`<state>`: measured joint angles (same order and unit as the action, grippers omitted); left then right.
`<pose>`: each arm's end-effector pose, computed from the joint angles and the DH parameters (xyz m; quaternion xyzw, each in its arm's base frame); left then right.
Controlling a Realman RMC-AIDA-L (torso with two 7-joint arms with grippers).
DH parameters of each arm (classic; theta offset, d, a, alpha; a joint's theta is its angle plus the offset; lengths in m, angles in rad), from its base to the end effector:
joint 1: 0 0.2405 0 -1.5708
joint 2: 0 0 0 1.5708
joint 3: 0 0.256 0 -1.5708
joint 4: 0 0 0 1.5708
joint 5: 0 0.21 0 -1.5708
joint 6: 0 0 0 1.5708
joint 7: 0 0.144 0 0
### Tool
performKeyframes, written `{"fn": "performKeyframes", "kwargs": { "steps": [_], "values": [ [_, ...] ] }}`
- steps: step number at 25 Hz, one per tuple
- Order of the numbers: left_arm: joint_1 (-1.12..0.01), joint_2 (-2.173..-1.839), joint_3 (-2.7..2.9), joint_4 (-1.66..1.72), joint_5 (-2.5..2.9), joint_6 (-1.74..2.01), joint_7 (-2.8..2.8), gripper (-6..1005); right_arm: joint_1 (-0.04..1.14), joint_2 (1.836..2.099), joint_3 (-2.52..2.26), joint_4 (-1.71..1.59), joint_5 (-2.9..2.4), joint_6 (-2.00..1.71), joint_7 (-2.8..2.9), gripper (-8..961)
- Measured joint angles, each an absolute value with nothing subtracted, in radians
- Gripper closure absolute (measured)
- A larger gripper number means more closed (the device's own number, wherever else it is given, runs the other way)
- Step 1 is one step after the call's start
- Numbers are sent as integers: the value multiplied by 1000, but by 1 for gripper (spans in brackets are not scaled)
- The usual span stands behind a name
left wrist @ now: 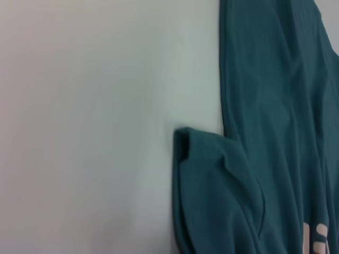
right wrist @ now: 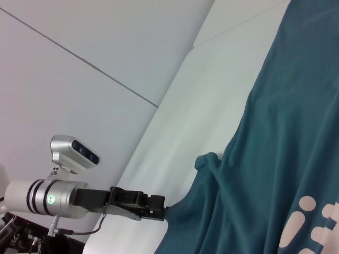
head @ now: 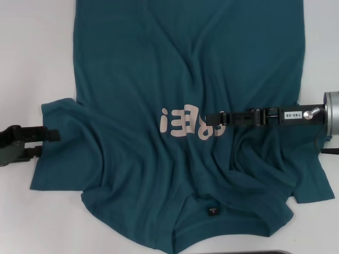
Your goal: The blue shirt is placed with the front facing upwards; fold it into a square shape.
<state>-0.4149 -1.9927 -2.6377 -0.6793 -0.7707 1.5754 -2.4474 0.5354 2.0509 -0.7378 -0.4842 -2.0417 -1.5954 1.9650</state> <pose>-0.3572 0.2803 0.0391 -0.6535 -0.7362 -0.1533 0.0861 0.2733 0.3024 -0.0276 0.8216 -0.5195 -0.2332 0.0254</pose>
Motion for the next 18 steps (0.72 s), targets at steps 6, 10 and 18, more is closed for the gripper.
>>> {"fn": "performKeyframes", "kwargs": {
  "steps": [6, 10, 18],
  "values": [
    [-441, -1997, -2613, -660, -770, 1568, -2453, 320, 533, 2051, -738, -487, -2042, -1596, 1965, 87],
    [-445, -2000, -2614, -674, -771, 1574, -2456, 327, 532, 2050, -735, -488, -2042, -1597, 1965, 87],
    [-445, -2017, -2601, -718, -750, 1583, -2461, 433, 528, 2050, -721, -482, -2042, -1603, 1962, 87]
  ]
}}
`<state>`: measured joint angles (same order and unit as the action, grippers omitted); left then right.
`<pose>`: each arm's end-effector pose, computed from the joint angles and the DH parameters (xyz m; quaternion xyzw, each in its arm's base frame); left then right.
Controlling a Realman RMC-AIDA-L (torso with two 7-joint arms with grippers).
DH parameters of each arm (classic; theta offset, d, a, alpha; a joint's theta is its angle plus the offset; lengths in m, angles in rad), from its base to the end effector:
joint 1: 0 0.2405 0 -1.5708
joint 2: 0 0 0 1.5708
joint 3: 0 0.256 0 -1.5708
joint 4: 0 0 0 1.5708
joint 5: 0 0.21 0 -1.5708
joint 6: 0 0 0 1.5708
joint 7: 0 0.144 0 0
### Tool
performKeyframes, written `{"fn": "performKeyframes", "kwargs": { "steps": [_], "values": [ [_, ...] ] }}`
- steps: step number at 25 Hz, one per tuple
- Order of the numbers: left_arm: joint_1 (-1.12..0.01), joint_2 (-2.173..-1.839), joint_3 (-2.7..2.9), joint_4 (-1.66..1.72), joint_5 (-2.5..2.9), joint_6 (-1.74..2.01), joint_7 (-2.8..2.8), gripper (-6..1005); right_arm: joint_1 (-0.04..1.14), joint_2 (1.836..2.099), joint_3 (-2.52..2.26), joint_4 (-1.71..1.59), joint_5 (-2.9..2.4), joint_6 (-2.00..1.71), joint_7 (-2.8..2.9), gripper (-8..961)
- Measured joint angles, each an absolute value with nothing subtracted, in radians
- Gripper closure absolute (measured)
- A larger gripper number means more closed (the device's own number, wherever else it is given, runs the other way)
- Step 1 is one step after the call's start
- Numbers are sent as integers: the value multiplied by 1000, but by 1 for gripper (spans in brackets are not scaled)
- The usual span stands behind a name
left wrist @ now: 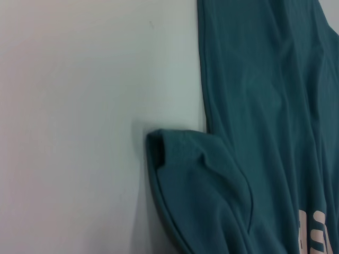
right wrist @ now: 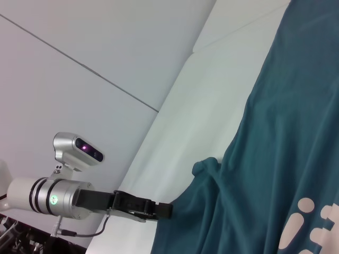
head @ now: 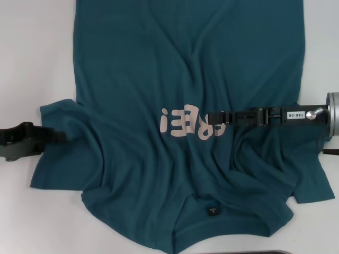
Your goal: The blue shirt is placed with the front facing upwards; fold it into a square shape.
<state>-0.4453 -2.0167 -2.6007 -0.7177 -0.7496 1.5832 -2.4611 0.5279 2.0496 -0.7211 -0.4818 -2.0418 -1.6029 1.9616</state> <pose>-0.3431 0.2898 0.0315 -0.6747 -0.7220 -0.1325 0.0778 0.2756 0.3007 -0.0255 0.8177 -0.5226 -0.2402 0.0237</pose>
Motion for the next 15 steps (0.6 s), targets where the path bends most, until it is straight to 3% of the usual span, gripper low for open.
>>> {"fn": "performKeyframes", "kwargs": {
  "steps": [6, 14, 15],
  "values": [
    [-439, -2011, -2603, -722, -748, 1592, -2461, 555, 528, 2048, -721, -482, -2042, -1603, 1961, 87],
    [-433, -2019, -2588, -834, -719, 1645, -2389, 969, 528, 2048, -721, -487, -2042, -1603, 1962, 87],
    [-433, -2020, -2581, -848, -719, 1649, -2379, 969, 528, 2048, -721, -487, -2042, -1603, 1962, 87]
  ]
}}
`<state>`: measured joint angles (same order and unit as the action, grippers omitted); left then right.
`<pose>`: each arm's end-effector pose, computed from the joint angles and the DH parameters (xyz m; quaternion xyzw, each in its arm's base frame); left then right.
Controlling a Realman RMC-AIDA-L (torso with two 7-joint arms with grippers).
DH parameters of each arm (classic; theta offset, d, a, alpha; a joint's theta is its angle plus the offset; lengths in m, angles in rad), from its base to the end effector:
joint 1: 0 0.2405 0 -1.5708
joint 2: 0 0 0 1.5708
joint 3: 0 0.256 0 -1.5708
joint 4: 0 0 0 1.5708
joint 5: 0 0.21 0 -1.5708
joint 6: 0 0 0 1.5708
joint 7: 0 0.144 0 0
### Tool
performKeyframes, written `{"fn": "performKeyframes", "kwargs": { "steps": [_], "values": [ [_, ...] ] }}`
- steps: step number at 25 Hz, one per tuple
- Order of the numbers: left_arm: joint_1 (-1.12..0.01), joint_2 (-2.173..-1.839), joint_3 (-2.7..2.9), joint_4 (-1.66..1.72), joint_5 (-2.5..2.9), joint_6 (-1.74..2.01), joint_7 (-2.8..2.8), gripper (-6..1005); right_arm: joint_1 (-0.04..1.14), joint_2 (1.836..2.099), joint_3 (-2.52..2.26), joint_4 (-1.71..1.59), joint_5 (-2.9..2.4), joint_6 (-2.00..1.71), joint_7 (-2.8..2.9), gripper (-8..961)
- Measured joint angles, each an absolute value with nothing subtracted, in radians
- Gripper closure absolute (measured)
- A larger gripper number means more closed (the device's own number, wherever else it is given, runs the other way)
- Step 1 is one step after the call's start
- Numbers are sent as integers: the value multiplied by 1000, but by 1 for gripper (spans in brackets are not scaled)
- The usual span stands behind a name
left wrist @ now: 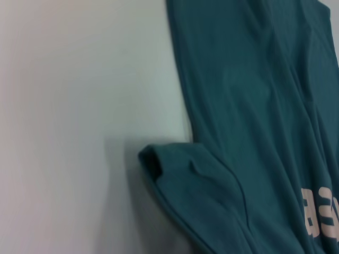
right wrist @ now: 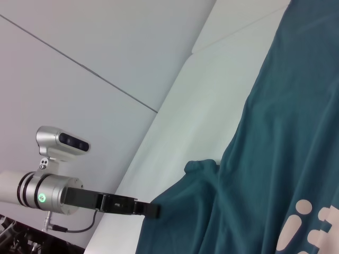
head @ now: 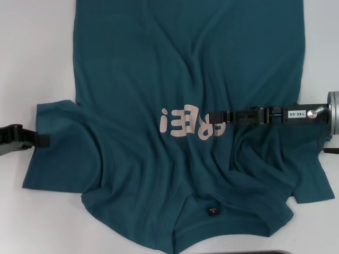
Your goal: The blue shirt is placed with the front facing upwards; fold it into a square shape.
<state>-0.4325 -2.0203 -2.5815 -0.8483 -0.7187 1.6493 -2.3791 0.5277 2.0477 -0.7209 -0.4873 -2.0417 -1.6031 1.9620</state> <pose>-0.3384 0.2898 0.0509 -0.7304 -0.6681 -0.1013 0.0997 0.2758 0.3017 -0.0239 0.8189 -0.5210 -0.2397 0.0212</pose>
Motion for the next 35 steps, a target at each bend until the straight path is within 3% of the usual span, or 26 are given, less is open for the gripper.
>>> {"fn": "performKeyframes", "kwargs": {
  "steps": [8, 19, 35],
  "values": [
    [-410, -2048, -2528, -990, -709, 1656, -2362, 967, 528, 2048, -721, -487, -2042, -1603, 1963, 87],
    [-421, -2014, -2580, -1004, -628, 1653, -2378, 968, 537, 2046, -721, -488, -2042, -1603, 1965, 86],
    [-449, -2003, -2657, -978, -602, 1685, -2433, 964, 542, 2045, -721, -488, -2042, -1600, 1965, 86]
  ]
}}
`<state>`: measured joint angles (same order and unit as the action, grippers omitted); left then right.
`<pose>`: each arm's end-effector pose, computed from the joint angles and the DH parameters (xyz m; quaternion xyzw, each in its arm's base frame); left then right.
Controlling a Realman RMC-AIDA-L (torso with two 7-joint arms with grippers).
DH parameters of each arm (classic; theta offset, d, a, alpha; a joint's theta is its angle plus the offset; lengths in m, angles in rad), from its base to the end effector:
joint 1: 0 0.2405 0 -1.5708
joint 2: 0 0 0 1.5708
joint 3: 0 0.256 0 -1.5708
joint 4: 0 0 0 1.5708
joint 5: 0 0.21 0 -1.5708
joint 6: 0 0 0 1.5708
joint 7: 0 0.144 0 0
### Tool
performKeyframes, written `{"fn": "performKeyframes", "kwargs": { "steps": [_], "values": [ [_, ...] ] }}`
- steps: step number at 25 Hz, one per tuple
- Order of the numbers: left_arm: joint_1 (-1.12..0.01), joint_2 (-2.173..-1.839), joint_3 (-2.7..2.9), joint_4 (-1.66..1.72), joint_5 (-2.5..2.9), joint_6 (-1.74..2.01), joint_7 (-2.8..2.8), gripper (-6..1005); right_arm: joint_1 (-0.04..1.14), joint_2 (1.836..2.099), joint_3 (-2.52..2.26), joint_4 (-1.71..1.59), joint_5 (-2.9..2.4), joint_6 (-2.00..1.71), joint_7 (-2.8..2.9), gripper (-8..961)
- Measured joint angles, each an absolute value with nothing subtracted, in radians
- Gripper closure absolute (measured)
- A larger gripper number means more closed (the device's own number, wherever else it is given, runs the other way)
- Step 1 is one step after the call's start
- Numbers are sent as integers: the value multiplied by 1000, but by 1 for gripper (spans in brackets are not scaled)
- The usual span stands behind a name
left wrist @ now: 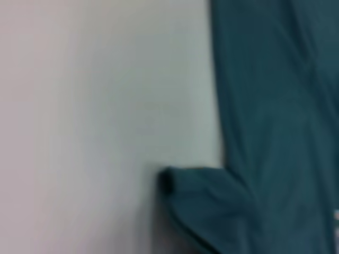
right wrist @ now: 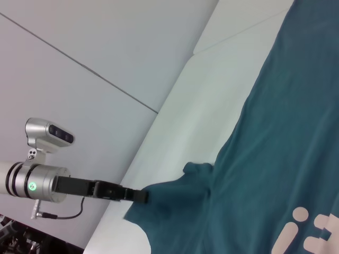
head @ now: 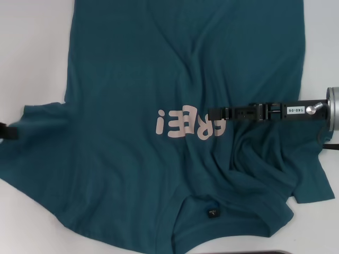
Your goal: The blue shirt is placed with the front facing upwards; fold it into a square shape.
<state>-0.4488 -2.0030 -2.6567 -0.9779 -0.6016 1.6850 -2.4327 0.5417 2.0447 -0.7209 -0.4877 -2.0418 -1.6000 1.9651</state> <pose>-0.3451 0.2947 0.0888 -0.7175 -0.6745 -0.0692 0.1597 0.2725 0.3063 -0.0227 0.8220 -0.5166 -0.2386 0.0203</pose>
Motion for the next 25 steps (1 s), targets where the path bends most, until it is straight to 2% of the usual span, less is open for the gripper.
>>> {"fn": "performKeyframes", "kwargs": {
  "steps": [9, 19, 25],
  "values": [
    [-523, -2034, -2686, -953, -648, 1810, -2500, 959, 541, 2045, -721, -488, -2042, -1599, 1965, 86],
    [-619, -2107, -2676, -900, -652, 1805, -2549, 953, 541, 2045, -721, -488, -2042, -1597, 1961, 86],
    [-676, -2113, -2662, -751, -650, 1674, -2541, 950, 538, 2045, -721, -488, -2042, -1597, 1961, 86]
  ]
}}
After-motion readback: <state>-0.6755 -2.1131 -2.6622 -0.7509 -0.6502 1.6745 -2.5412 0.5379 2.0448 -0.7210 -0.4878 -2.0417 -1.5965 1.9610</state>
